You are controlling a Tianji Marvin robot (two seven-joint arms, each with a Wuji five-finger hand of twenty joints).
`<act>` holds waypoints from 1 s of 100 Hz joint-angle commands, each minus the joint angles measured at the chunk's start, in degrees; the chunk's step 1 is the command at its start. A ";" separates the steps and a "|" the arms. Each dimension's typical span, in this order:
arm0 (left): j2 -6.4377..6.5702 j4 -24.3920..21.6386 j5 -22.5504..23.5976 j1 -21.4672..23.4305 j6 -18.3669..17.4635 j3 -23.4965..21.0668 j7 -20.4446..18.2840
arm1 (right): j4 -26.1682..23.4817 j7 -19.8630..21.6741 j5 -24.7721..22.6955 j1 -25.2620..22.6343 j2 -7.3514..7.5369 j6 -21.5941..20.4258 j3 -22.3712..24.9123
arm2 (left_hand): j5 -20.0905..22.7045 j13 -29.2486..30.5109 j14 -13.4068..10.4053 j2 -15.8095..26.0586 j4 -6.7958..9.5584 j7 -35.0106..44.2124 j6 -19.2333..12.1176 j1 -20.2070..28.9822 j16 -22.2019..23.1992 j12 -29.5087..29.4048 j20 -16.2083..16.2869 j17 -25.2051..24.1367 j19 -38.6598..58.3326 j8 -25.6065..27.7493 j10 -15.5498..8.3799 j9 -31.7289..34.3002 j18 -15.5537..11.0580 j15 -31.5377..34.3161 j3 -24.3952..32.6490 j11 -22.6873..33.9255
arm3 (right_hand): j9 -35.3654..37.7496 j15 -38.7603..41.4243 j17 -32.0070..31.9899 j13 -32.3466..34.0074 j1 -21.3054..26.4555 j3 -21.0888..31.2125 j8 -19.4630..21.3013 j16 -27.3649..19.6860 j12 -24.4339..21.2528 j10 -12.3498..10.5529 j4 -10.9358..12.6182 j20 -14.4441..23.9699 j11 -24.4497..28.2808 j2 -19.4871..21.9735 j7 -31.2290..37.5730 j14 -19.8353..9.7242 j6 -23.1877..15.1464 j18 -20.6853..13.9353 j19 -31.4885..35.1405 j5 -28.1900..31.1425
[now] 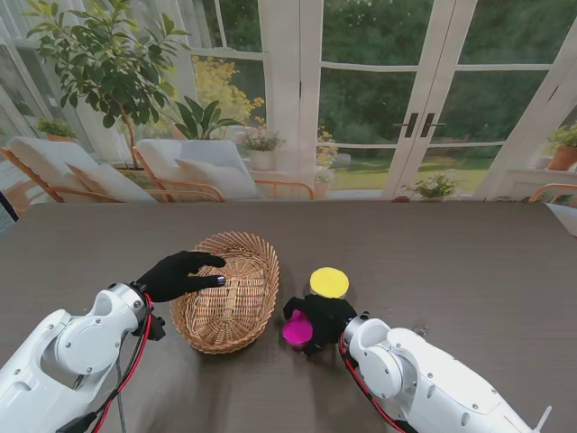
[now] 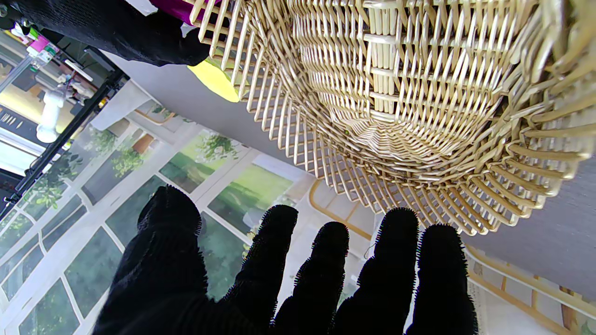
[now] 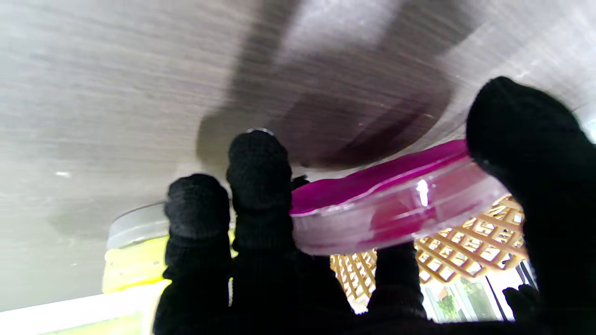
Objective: Stack culture dishes into a storage basket
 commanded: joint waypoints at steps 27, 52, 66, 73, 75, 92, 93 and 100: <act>-0.04 0.01 -0.11 0.18 0.11 -0.15 -0.94 | 0.02 1.49 0.78 -1.62 0.06 -0.30 0.34 | 0.40 -0.82 0.89 3.00 1.71 0.26 0.09 1.75 -0.37 -0.80 0.69 -0.59 0.96 0.30 0.29 -0.19 0.81 -0.98 -0.92 -0.45 | 1.78 1.90 8.16 2.47 4.22 9.03 -0.44 0.73 1.37 -1.13 0.16 -0.68 3.80 -2.01 2.59 -5.17 -1.42 -0.66 3.83 0.73; 0.00 -0.03 -0.15 0.15 0.22 -0.12 -1.16 | 0.09 3.08 0.24 -1.08 0.53 -0.91 0.00 | 0.39 -0.78 0.85 3.01 1.71 0.25 0.09 1.76 -0.36 -0.79 0.71 -0.62 0.94 0.30 0.36 -0.18 0.86 -0.97 -0.92 -0.44 | -2.44 0.88 5.63 -0.75 -0.24 7.62 -1.41 0.60 0.55 -0.82 -0.63 -0.37 1.69 -3.30 0.95 -4.11 -0.97 -0.99 3.61 -0.83; 0.00 0.04 -0.14 0.14 0.13 -0.12 -1.15 | 0.05 4.11 -1.11 -0.60 0.95 -1.13 -0.63 | 0.30 -0.82 0.86 2.97 1.71 0.22 0.19 1.75 -0.37 -0.80 0.72 -0.65 0.93 0.29 0.38 -0.22 0.83 -0.99 -0.93 -0.45 | -6.71 -0.82 3.44 -3.88 -1.53 7.35 -2.57 0.43 -0.36 -0.37 -1.01 0.05 -0.05 -4.53 -1.89 -3.05 -0.11 -1.42 3.29 -2.97; 0.02 0.01 -0.17 0.15 0.21 -0.09 -1.23 | -0.06 4.59 -1.54 -0.48 1.11 -1.10 -0.84 | 0.35 -0.80 0.78 3.01 1.71 0.24 0.21 1.71 -0.38 -0.81 0.73 -0.61 0.95 0.30 0.60 -0.31 0.79 -0.99 -0.93 -0.48 | -8.15 -2.16 3.02 -4.84 -1.73 7.12 -3.39 0.24 -1.07 -0.02 -1.07 0.26 -0.97 -4.65 -4.15 -2.53 0.25 -1.45 3.06 -3.12; 0.02 0.01 -0.17 0.14 0.22 -0.09 -1.26 | -0.06 4.61 -1.64 -0.46 1.13 -1.10 -0.88 | 0.29 -0.82 0.73 3.01 1.71 0.22 0.20 1.70 -0.39 -0.82 0.74 -0.58 0.97 0.30 0.62 -0.36 0.79 -1.00 -0.94 -0.50 | -8.25 -2.30 2.93 -4.94 -1.72 7.12 -3.48 0.24 -1.16 0.06 -1.07 0.29 -1.05 -4.63 -4.48 -2.51 0.31 -1.44 3.00 -3.21; 0.03 0.07 -0.22 0.09 0.20 -0.03 -1.33 | -0.40 5.41 -2.05 -0.39 1.33 -0.46 -1.16 | 0.33 -0.85 0.75 3.03 1.71 0.24 0.34 1.66 -0.40 -0.82 0.75 -0.61 0.95 0.31 0.80 -0.36 0.86 -1.02 -0.95 -0.48 | -9.38 -3.21 2.66 -5.20 -1.62 6.92 -3.90 0.54 -2.14 0.85 -1.17 0.59 -1.50 -5.21 -12.34 -2.00 0.65 -1.15 2.46 -3.68; 0.03 0.08 -0.22 0.08 0.19 -0.03 -1.33 | -0.43 5.49 -2.05 -0.38 1.34 -0.42 -1.18 | 0.33 -0.84 0.77 3.01 1.71 0.23 0.31 1.70 -0.40 -0.82 0.75 -0.61 0.95 0.31 0.81 -0.34 0.86 -1.02 -0.94 -0.48 | -9.44 -3.22 2.63 -5.20 -1.57 6.87 -3.78 0.56 -2.18 0.88 -1.16 0.60 -1.54 -5.16 -12.82 -2.00 0.62 -1.09 2.40 -3.71; 0.03 0.10 -0.22 0.07 0.18 -0.03 -1.33 | -0.49 5.71 -2.12 -0.34 1.38 -0.15 -1.32 | 0.29 -0.90 0.73 3.03 1.71 0.22 0.23 1.70 -0.41 -0.83 0.75 -0.60 0.95 0.30 0.75 -0.42 0.81 -1.05 -0.93 -0.51 | -9.39 -3.42 2.52 -5.00 -1.41 6.93 -3.46 0.58 -2.34 1.05 -1.15 0.63 -1.62 -5.54 -15.72 -1.80 0.56 -0.84 2.17 -4.17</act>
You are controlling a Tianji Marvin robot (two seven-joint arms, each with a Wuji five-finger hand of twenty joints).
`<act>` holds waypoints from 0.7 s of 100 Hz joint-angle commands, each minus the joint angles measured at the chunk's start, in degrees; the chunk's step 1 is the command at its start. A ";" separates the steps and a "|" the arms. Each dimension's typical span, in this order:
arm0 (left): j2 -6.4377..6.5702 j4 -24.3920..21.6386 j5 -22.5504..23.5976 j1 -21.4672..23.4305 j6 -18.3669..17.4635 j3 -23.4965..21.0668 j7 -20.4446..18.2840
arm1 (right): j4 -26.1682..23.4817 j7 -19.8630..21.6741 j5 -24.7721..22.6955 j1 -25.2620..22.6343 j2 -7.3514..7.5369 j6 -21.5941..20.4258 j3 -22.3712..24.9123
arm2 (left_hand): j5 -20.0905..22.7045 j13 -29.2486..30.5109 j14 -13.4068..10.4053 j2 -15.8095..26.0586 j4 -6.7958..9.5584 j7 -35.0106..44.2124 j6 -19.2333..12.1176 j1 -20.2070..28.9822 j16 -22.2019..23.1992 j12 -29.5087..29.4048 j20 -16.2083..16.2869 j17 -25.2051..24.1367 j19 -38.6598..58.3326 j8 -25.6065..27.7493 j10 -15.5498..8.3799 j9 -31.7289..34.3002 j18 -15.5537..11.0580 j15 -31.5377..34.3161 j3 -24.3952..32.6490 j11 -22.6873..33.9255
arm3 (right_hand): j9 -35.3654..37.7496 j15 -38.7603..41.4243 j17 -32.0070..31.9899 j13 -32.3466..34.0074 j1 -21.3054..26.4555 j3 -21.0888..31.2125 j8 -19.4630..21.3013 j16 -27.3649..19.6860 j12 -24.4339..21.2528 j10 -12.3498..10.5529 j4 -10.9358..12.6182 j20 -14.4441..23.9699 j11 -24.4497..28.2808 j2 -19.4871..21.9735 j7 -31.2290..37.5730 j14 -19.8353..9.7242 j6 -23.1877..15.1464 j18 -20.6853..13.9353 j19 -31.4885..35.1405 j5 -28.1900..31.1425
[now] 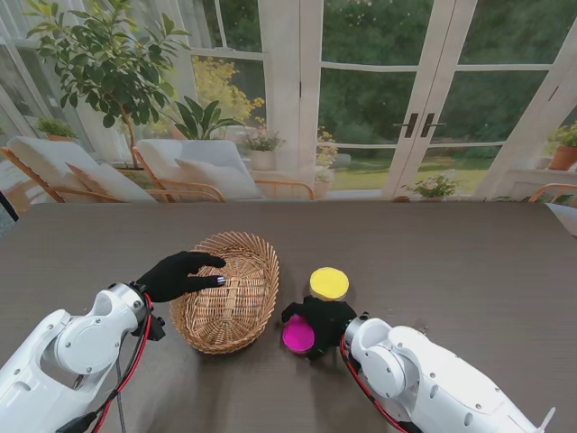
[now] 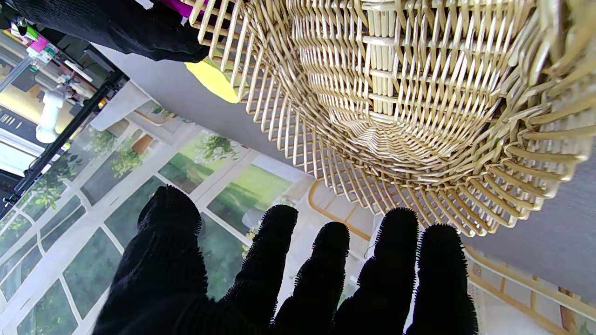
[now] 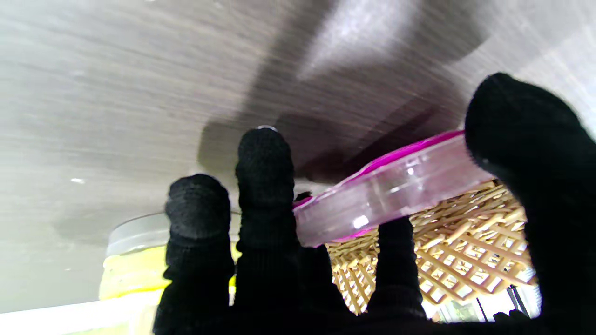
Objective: Stack culture dishes into a storage basket
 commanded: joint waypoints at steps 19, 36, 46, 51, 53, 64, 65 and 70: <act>0.02 0.15 -0.23 -0.01 0.09 0.07 -1.19 | 0.61 2.91 -0.61 -0.45 0.45 1.11 -1.34 | 0.25 -0.85 0.81 3.03 1.71 0.22 0.17 1.69 -0.41 -0.84 0.77 -0.59 0.97 0.29 0.55 -0.36 0.76 -1.03 -0.93 -0.48 | 1.08 -0.13 2.81 0.30 -1.13 5.16 5.39 0.85 -5.59 3.13 -1.17 0.80 -5.78 -3.09 -7.56 -0.31 0.33 0.07 1.75 -2.88; 0.02 0.26 -0.32 -0.11 0.03 0.16 -1.23 | 0.60 2.96 -0.99 -0.32 0.50 1.27 -1.63 | 0.27 -0.83 0.71 3.03 1.72 0.23 0.19 1.69 -0.40 -0.83 0.78 -0.59 1.00 0.30 0.62 -0.32 0.74 -1.00 -0.92 -0.46 | 4.19 0.99 4.00 1.95 -0.95 5.56 8.18 1.11 -5.12 3.37 -1.08 0.69 -4.55 -2.82 -1.12 -0.73 0.15 0.36 1.80 -0.17; 0.02 0.31 -0.34 -0.14 0.00 0.19 -1.22 | 0.70 2.88 -1.14 -0.24 0.51 1.27 -1.82 | 0.34 -0.78 0.71 3.01 1.72 0.26 0.23 1.68 -0.38 -0.83 0.78 -0.57 1.03 0.31 0.66 -0.34 0.75 -0.97 -0.93 -0.47 | 5.47 1.50 4.49 2.68 -0.89 5.40 5.03 0.93 -4.66 3.13 -0.89 0.42 -4.04 -2.19 5.76 -1.16 0.08 0.40 2.00 0.64; 0.02 0.32 -0.37 -0.16 0.02 0.21 -1.23 | 0.78 2.90 -1.16 -0.20 0.52 1.27 -1.95 | 0.37 -0.86 0.80 3.00 1.72 0.27 0.17 1.71 -0.39 -0.83 0.79 -0.58 1.04 0.31 0.61 -0.35 0.78 -1.00 -0.91 -0.47 | 5.56 1.49 4.70 2.89 -0.98 5.46 4.19 0.88 -4.62 3.08 -0.89 0.37 -4.03 -2.19 6.89 -1.25 0.13 0.40 2.06 0.49; 0.02 0.33 -0.38 -0.17 0.02 0.22 -1.23 | 0.80 2.95 -1.16 -0.16 0.53 1.29 -2.01 | 0.35 -0.82 0.75 2.99 1.71 0.26 0.14 1.67 -0.39 -0.83 0.79 -0.59 1.04 0.31 0.65 -0.33 0.79 -0.99 -0.94 -0.47 | 5.57 1.41 4.71 2.74 -0.92 5.47 4.13 0.86 -4.62 3.08 -0.90 0.36 -4.04 -2.16 7.00 -1.14 0.19 0.40 2.06 0.28; 0.03 0.37 -0.39 -0.21 0.00 0.26 -1.27 | 0.71 3.31 -1.47 -0.08 0.65 1.52 -2.28 | 0.29 -0.83 0.86 3.01 1.73 0.24 0.24 1.75 -0.39 -0.84 0.77 -0.62 1.01 0.30 0.65 -0.41 0.72 -0.99 -0.89 -0.50 | 4.45 0.92 4.08 1.87 -1.65 5.28 3.10 0.76 -5.03 3.25 -1.08 0.25 -4.91 -2.51 6.30 -0.79 0.36 0.48 1.67 -1.57; 0.03 0.38 -0.39 -0.21 0.00 0.26 -1.28 | 0.68 3.33 -1.50 -0.11 0.66 1.53 -2.27 | 0.32 -0.83 0.83 3.03 1.72 0.25 0.23 1.70 -0.39 -0.83 0.76 -0.63 1.00 0.31 0.68 -0.38 0.73 -0.99 -0.92 -0.48 | 3.85 0.86 3.95 1.69 -1.74 5.24 2.98 0.76 -5.14 3.22 -1.11 0.25 -5.21 -2.56 6.17 -0.74 0.39 0.48 1.61 -1.76; 0.03 0.39 -0.41 -0.22 0.02 0.27 -1.30 | 0.54 3.21 -1.95 -0.25 0.71 1.50 -2.25 | 0.30 -0.87 0.79 3.01 1.72 0.24 0.26 1.70 -0.40 -0.83 0.76 -0.65 0.99 0.31 0.63 -0.40 0.77 -1.00 -0.92 -0.49 | 2.64 0.62 3.42 0.95 -2.67 5.13 1.42 0.84 -5.62 3.17 -1.35 0.39 -6.03 -3.20 4.68 -0.32 0.57 0.64 1.46 -2.27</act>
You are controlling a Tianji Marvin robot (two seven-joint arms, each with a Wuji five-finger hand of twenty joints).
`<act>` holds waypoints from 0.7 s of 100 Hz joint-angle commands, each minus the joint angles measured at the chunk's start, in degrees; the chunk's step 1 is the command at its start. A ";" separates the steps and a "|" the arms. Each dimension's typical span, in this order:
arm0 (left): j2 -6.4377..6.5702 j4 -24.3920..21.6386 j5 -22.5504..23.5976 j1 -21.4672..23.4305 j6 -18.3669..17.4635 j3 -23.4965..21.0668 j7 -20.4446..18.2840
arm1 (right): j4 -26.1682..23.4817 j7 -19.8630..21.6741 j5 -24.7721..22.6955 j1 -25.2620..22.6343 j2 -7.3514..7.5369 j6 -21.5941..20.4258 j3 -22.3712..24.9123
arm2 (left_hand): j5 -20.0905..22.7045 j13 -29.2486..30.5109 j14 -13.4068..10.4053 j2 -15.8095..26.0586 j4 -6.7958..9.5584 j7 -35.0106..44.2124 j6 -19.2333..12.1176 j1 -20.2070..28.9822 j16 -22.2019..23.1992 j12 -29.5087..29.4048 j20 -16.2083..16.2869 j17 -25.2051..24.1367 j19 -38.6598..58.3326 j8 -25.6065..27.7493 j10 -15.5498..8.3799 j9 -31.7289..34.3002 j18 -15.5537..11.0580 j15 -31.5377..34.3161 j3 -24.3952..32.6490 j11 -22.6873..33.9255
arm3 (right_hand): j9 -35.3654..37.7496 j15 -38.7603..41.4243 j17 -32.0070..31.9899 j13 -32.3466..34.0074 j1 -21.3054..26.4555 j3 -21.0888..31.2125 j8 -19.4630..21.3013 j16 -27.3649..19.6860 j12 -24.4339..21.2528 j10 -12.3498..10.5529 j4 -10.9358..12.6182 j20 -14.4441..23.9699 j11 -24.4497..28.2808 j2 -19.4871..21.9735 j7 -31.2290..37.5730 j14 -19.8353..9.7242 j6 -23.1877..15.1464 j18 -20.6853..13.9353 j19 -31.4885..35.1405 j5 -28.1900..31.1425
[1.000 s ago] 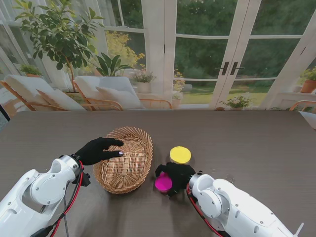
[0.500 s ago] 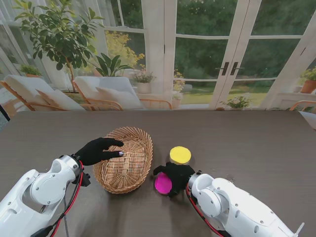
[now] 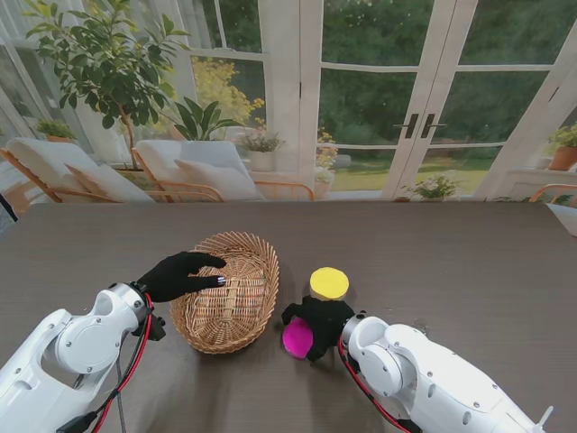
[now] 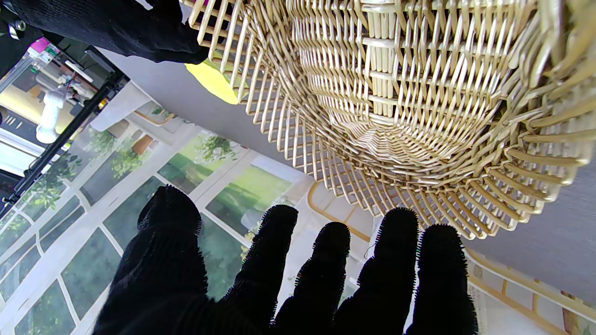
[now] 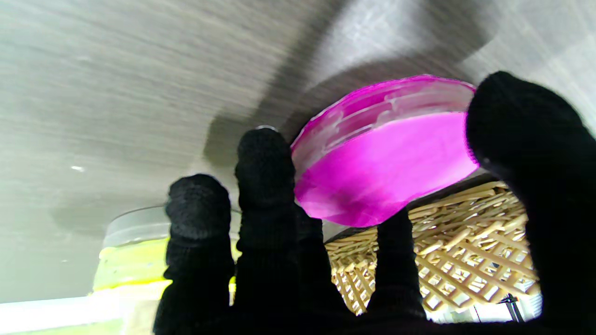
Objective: Stack culture dishes into a storage basket
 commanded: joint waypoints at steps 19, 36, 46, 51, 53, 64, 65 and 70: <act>0.01 0.04 -0.16 0.03 0.12 0.06 -1.19 | -0.43 3.10 -2.70 -2.11 0.86 0.92 -0.46 | 0.38 -0.82 0.89 3.00 1.72 0.28 0.15 1.68 -0.38 -0.82 0.77 -0.58 1.03 0.32 0.44 -0.30 0.78 -0.97 -0.93 -0.45 | -1.72 -1.53 0.90 -3.63 -6.58 6.10 0.75 1.18 -6.64 3.11 -3.08 1.78 -7.54 -8.28 -14.94 1.17 2.12 1.50 -0.59 -3.02; 0.04 0.14 -0.15 -0.08 0.01 0.15 -1.28 | -0.53 1.75 -5.10 -2.45 0.88 1.98 -0.94 | 0.34 -0.79 0.94 3.01 1.72 0.25 0.25 1.65 -0.36 -0.82 0.77 -0.61 1.04 0.31 0.45 -0.30 0.86 -0.94 -0.94 -0.45 | -1.63 -1.04 0.95 -3.52 -7.39 7.13 7.77 1.21 -6.80 3.39 -3.56 1.86 -7.29 -10.69 -18.87 1.16 2.80 1.81 -0.61 -3.42; 0.04 0.16 -0.15 -0.10 0.03 0.17 -1.31 | -0.14 0.33 -6.05 -2.60 0.78 2.33 -1.33 | 0.33 -0.77 0.97 3.00 1.72 0.25 0.30 1.67 -0.36 -0.82 0.77 -0.54 1.07 0.31 0.55 -0.37 0.77 -0.93 -0.93 -0.48 | -0.54 0.04 2.02 -2.55 -7.40 7.57 10.04 1.56 -6.23 3.34 -3.54 1.76 -6.09 -11.32 -16.93 0.38 2.72 1.97 -0.57 -2.98; 0.04 0.15 -0.15 -0.09 0.04 0.17 -1.30 | 0.39 -1.21 -6.30 -2.75 0.57 2.34 -1.46 | 0.31 -0.78 0.88 3.02 1.72 0.25 0.24 1.66 -0.36 -0.82 0.78 -0.53 1.09 0.31 0.45 -0.37 0.79 -0.92 -0.93 -0.48 | 0.41 0.74 2.79 -1.59 -6.78 7.69 11.25 1.66 -5.91 3.31 -3.41 1.75 -5.44 -11.31 -14.71 -0.06 2.52 1.98 -0.30 -2.64; 0.04 0.15 -0.14 -0.09 0.04 0.17 -1.29 | 0.57 -1.69 -6.39 -2.79 0.51 2.36 -1.52 | 0.34 -0.77 1.02 3.00 1.72 0.26 0.21 1.67 -0.35 -0.82 0.78 -0.53 1.10 0.31 0.47 -0.34 0.80 -0.92 -0.93 -0.47 | 0.90 1.00 3.12 -1.19 -6.43 7.63 11.61 1.60 -5.78 3.27 -3.28 1.67 -5.24 -11.13 -13.02 -0.31 2.40 1.96 -0.17 -2.65; 0.03 0.10 -0.11 -0.03 0.07 0.13 -1.23 | 0.98 -2.75 -6.85 -2.85 0.41 2.33 -1.84 | 0.33 -0.78 0.97 3.04 1.72 0.25 0.25 1.64 -0.35 -0.82 0.78 -0.52 1.13 0.31 0.52 -0.32 0.81 -0.91 -0.93 -0.47 | 3.04 1.73 4.30 0.22 -5.46 7.70 7.79 1.30 -5.39 3.40 -2.90 1.16 -4.73 -10.78 -4.77 -0.84 1.71 2.17 0.16 -2.07; 0.03 0.10 -0.11 -0.02 0.07 0.13 -1.22 | 1.01 -2.79 -6.85 -2.84 0.41 2.32 -1.86 | 0.35 -0.77 0.96 3.03 1.72 0.26 0.26 1.64 -0.34 -0.82 0.78 -0.52 1.13 0.32 0.54 -0.29 0.80 -0.91 -0.93 -0.46 | 3.33 1.74 4.37 0.27 -5.44 7.69 7.77 1.30 -5.35 3.48 -2.89 1.15 -4.60 -10.78 -4.49 -0.86 1.70 2.17 0.17 -2.00; 0.02 0.08 -0.08 0.01 0.08 0.12 -1.20 | 1.21 -3.00 -6.89 -2.78 0.39 2.24 -2.07 | 0.33 -0.76 0.97 3.02 1.72 0.25 0.20 1.66 -0.34 -0.82 0.78 -0.52 1.15 0.31 0.45 -0.29 0.77 -0.90 -0.93 -0.46 | 3.83 1.86 4.57 0.48 -5.41 7.71 4.67 1.31 -5.30 3.61 -2.84 1.05 -4.49 -10.76 -0.89 -0.93 1.51 2.38 0.25 -2.10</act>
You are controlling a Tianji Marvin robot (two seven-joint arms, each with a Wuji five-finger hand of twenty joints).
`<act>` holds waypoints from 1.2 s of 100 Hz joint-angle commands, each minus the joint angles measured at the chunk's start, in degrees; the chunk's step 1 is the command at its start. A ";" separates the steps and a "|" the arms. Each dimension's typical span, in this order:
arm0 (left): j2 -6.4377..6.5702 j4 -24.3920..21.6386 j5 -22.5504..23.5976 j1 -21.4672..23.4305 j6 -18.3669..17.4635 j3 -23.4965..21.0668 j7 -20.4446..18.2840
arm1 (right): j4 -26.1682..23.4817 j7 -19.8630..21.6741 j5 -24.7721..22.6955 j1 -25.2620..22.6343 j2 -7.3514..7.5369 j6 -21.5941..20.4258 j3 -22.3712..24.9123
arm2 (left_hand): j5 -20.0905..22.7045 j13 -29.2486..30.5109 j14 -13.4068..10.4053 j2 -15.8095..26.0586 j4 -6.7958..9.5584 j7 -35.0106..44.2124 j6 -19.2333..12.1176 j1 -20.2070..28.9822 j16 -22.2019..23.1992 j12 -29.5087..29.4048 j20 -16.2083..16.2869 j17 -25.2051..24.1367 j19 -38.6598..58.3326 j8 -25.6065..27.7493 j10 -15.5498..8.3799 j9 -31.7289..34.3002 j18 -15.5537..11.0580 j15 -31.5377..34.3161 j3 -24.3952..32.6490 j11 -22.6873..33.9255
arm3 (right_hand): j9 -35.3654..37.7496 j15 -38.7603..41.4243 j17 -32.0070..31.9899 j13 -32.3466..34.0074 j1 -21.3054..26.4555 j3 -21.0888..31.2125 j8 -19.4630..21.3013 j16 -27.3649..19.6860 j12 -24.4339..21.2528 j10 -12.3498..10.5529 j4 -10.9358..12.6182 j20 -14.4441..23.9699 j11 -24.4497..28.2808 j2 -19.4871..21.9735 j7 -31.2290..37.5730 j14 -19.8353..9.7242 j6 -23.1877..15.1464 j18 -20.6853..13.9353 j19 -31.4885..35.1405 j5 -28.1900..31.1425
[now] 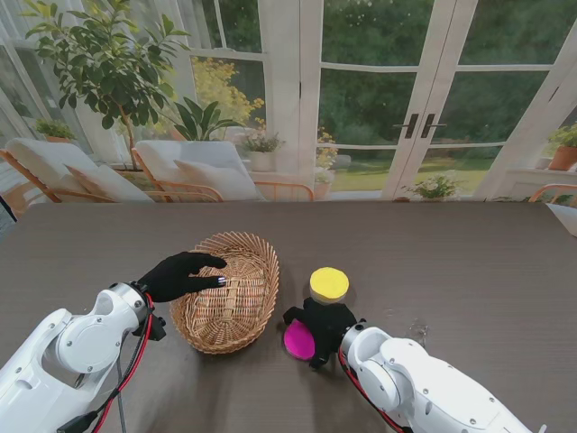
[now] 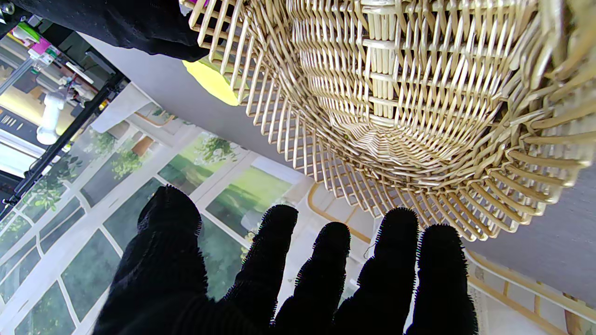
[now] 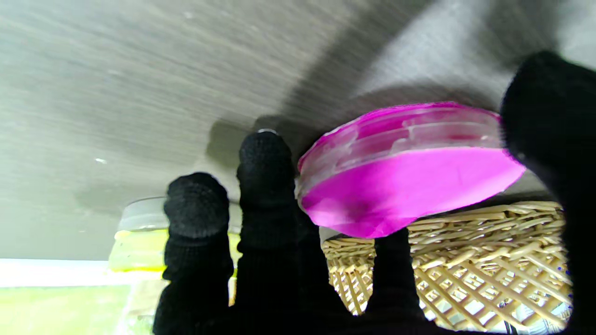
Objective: Stack culture dishes into a storage basket
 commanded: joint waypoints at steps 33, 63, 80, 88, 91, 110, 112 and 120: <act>-0.02 -0.25 0.03 0.47 0.07 -0.33 -0.91 | 3.13 0.89 -0.11 -0.02 -0.09 -0.35 -2.75 | 0.37 -0.72 0.98 3.02 1.72 0.27 0.17 1.69 -0.35 -0.81 0.74 -0.56 1.18 0.31 0.44 -0.25 0.79 -0.88 -0.91 -0.44 | 8.86 1.92 7.34 5.37 1.05 4.91 -4.15 0.45 -1.32 2.57 0.31 0.81 -0.14 -1.35 8.72 -1.92 -1.83 1.17 1.80 0.27; -0.05 -0.33 0.05 0.65 -0.04 -0.54 -0.72 | 5.09 -2.13 0.15 -0.10 -0.53 -0.69 -3.22 | 0.43 -0.61 1.01 3.07 1.71 0.29 0.23 1.61 -0.32 -0.80 0.74 -0.49 1.29 0.32 0.36 -0.21 0.75 -0.82 -0.94 -0.44 | 20.06 3.95 12.97 12.57 7.14 7.88 -5.26 1.09 -1.25 1.96 2.33 -0.35 1.74 0.78 14.15 -3.78 -3.10 1.56 3.56 4.92; -0.03 -0.31 -0.02 0.63 -0.07 -0.55 -0.85 | 5.95 -3.85 0.09 -0.05 -0.75 -1.34 -3.43 | 0.42 -0.65 1.04 3.09 1.71 0.29 0.19 1.59 -0.31 -0.80 0.73 -0.52 1.31 0.32 0.51 -0.25 0.83 -0.83 -0.94 -0.46 | 22.44 3.80 14.50 14.26 7.60 8.62 -6.05 1.25 -1.33 1.89 2.70 -0.89 1.54 2.64 15.81 -4.39 -3.28 1.63 3.69 7.84; -0.03 -0.32 -0.03 0.65 -0.07 -0.58 -0.87 | 6.21 -4.37 -0.21 0.03 -0.75 -1.76 -3.52 | 0.33 -0.71 1.13 3.08 1.71 0.25 0.23 1.58 -0.32 -0.79 0.73 -0.51 1.33 0.30 0.44 -0.22 0.82 -0.85 -0.94 -0.45 | 23.02 3.62 14.70 14.59 7.54 8.67 -6.49 1.26 -1.41 1.82 2.77 -1.05 1.34 3.19 16.07 -4.41 -3.31 1.58 3.65 8.32; -0.03 -0.32 -0.03 0.66 -0.08 -0.60 -0.88 | 6.26 -4.50 -0.33 0.06 -0.74 -1.86 -3.56 | 0.41 -0.71 1.12 3.09 1.71 0.29 0.23 1.61 -0.32 -0.79 0.73 -0.51 1.34 0.32 0.47 -0.21 0.83 -0.85 -0.93 -0.45 | 23.39 3.63 14.92 14.85 7.56 8.71 -6.66 1.28 -1.39 1.73 2.81 -1.13 1.37 3.37 16.19 -4.50 -3.28 1.62 3.62 8.63; -0.04 -0.32 -0.05 0.72 -0.01 -0.68 -0.82 | 7.03 -6.00 -0.42 0.22 -0.96 -2.28 -3.68 | 0.49 -0.72 1.13 3.11 1.72 0.32 0.33 1.61 -0.32 -0.79 0.71 -0.54 1.37 0.33 0.64 -0.21 0.87 -0.86 -0.92 -0.45 | 25.37 2.71 16.52 16.94 7.65 9.28 -7.60 1.07 -1.48 1.89 3.00 -1.81 1.03 4.43 17.36 -4.59 -1.93 2.07 2.95 10.53; -0.04 -0.33 -0.05 0.72 0.00 -0.68 -0.84 | 7.16 -6.25 -0.44 0.26 -0.99 -2.35 -3.71 | 0.43 -0.67 1.07 3.11 1.71 0.29 0.27 1.58 -0.31 -0.80 0.71 -0.55 1.36 0.32 0.54 -0.25 0.87 -0.84 -0.95 -0.47 | 25.73 2.49 16.82 17.29 7.66 9.41 -7.72 1.02 -1.49 1.91 3.03 -1.94 1.00 4.63 17.58 -4.84 -1.87 2.09 2.79 10.93; -0.03 -0.36 -0.08 0.74 0.09 -0.69 -0.89 | 7.47 -6.73 -0.61 0.46 -1.03 -2.59 -3.90 | 0.39 -0.65 1.06 3.08 1.71 0.27 0.24 1.57 -0.31 -0.79 0.72 -0.47 1.42 0.31 0.46 -0.20 0.85 -0.82 -0.95 -0.44 | 26.66 2.04 17.50 18.09 7.45 9.63 -8.10 0.97 -1.51 1.79 3.09 -2.20 0.93 5.14 17.90 -5.03 -2.03 2.16 2.42 12.09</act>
